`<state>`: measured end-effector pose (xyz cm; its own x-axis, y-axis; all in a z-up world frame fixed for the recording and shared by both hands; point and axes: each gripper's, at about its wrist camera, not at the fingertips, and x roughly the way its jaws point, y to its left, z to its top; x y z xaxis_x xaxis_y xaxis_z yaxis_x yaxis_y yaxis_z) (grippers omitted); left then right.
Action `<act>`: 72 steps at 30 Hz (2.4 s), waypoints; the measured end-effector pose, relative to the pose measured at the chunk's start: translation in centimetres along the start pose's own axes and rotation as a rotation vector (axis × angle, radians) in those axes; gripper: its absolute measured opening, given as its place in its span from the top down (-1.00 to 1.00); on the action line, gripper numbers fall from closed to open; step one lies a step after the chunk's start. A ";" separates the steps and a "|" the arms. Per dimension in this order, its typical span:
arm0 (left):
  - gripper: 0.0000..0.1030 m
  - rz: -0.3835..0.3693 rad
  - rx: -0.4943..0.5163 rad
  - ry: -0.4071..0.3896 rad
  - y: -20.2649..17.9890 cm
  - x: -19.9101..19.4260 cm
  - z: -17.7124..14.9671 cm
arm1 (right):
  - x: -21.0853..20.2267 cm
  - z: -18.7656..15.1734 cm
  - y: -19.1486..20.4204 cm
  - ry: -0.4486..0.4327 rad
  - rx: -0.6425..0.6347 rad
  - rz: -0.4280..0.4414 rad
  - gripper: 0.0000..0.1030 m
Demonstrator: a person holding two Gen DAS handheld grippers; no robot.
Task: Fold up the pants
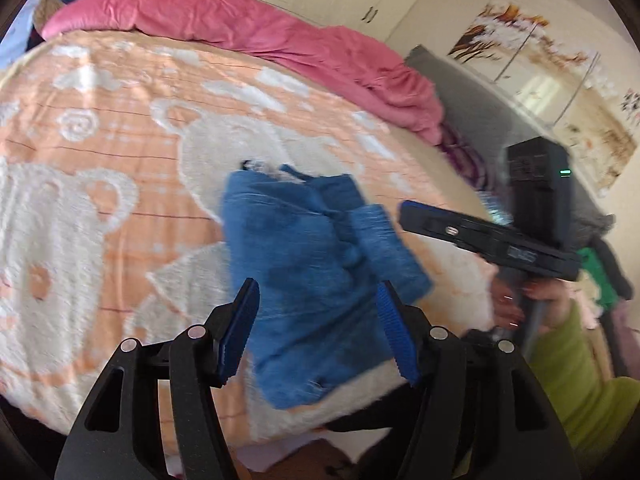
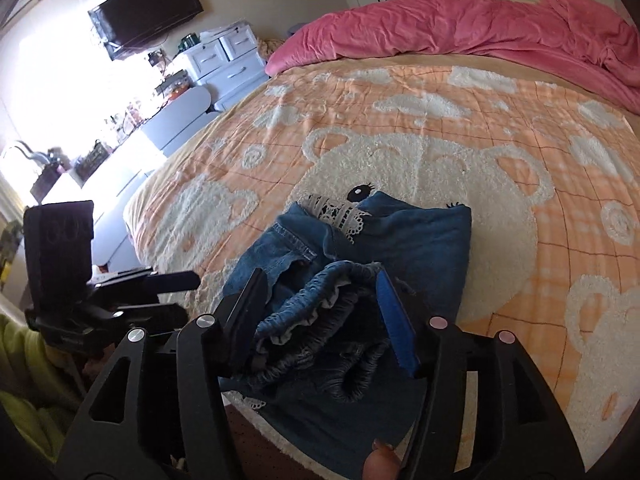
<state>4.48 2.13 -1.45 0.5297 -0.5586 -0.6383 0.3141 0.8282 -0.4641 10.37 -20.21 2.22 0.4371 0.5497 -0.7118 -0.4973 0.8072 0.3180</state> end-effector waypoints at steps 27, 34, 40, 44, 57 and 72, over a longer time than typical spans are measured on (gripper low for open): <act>-0.17 0.051 0.107 0.074 -0.7 2.0 5.0 | -3.5 -7.0 8.8 -0.052 -0.401 -0.039 0.00; 0.07 0.018 0.141 0.200 -1.3 6.3 5.6 | 0.8 -8.1 11.6 0.054 -0.605 -0.091 0.08; 0.07 0.076 0.134 0.257 -0.1 9.7 6.6 | 4.0 -8.3 12.8 0.090 -0.821 -0.191 0.46; 0.06 0.083 0.130 0.260 0.4 10.7 6.7 | 4.8 -9.0 11.7 0.147 -0.825 -0.093 0.93; 0.03 0.056 0.116 0.231 0.7 10.5 6.5 | 2.8 -11.6 8.6 0.114 -0.610 0.022 0.74; 0.03 0.077 0.115 0.201 0.5 10.1 6.2 | -0.2 -7.5 9.7 0.002 -0.323 0.006 0.41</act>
<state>14.86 -2.86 -4.31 0.3920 -0.4815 -0.7839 0.3724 0.8622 -0.3434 -0.12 -14.09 0.76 0.4323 0.5539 -0.7116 -0.7123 0.6937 0.1072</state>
